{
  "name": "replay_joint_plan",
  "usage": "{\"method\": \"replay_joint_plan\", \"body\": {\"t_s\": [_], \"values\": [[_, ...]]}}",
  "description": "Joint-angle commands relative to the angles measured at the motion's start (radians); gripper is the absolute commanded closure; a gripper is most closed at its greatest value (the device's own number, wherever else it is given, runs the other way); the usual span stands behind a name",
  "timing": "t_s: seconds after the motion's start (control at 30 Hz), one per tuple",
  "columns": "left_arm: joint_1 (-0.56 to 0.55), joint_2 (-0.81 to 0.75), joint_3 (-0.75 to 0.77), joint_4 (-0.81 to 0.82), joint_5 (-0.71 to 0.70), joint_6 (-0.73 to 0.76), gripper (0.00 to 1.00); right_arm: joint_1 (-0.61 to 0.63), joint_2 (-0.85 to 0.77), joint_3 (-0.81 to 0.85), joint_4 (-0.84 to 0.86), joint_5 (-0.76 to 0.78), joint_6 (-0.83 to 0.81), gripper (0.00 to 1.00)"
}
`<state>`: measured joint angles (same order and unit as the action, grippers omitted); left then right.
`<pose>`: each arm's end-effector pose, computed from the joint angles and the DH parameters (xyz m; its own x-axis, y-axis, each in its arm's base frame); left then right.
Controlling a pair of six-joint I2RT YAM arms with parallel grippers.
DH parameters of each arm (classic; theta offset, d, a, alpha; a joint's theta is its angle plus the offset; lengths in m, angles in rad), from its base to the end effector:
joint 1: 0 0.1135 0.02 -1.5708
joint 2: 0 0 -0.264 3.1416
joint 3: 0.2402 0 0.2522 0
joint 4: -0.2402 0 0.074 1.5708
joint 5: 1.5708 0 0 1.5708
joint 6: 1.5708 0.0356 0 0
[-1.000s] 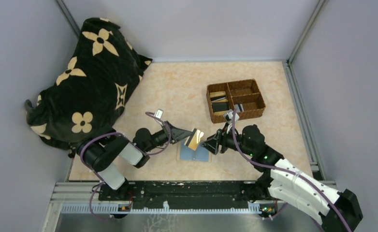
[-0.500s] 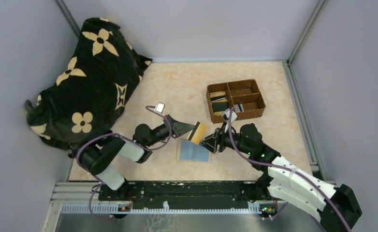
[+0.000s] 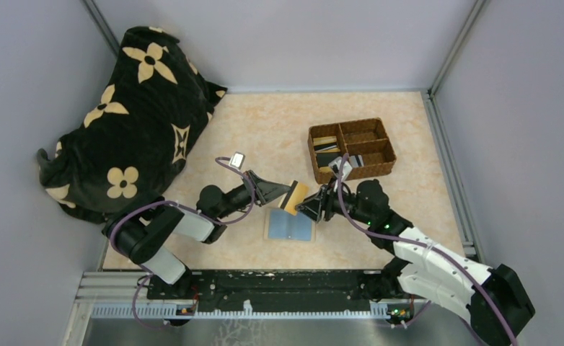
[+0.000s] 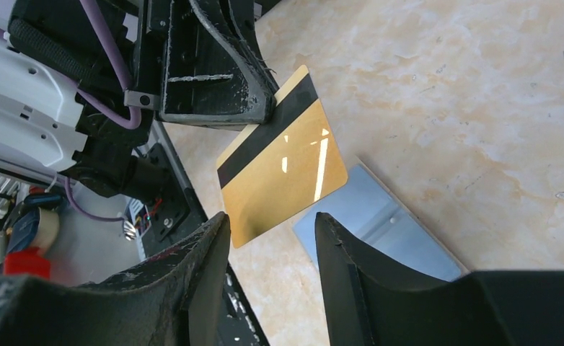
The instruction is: Take the credit cards out of the card holder
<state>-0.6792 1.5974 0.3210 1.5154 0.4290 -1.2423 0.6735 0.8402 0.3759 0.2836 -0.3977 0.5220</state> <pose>0.1921 -0.1741 0.1856 -0.7789 -0.4774 -0.4067 0.4601 0.0056 -0.8879 0.1437 0.1323 0.2349 -0.5570 0.1437 -0.8180 -0.6866 0.4746 0.5508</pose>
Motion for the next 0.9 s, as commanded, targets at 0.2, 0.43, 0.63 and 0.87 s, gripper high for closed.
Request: {"method": "replay_joint_plan", "body": {"t_s": [0.2,0.43,0.63,0.87], "values": [[-0.010,-0.012,-0.015,0.275,0.018,-0.007,1.00,-0.014,0.036,0.053,0.144,-0.057,0.031,0.81],[-0.010,0.005,-0.020,0.275,0.021,-0.014,0.87,-0.027,-0.010,0.051,0.094,-0.029,0.012,1.00],[-0.010,0.018,-0.023,0.275,0.029,-0.012,0.87,-0.060,-0.054,0.071,0.030,-0.025,-0.003,1.00],[-0.010,0.024,-0.048,0.275,0.038,-0.011,0.96,-0.144,-0.077,0.108,-0.027,-0.073,-0.018,1.00]]}}
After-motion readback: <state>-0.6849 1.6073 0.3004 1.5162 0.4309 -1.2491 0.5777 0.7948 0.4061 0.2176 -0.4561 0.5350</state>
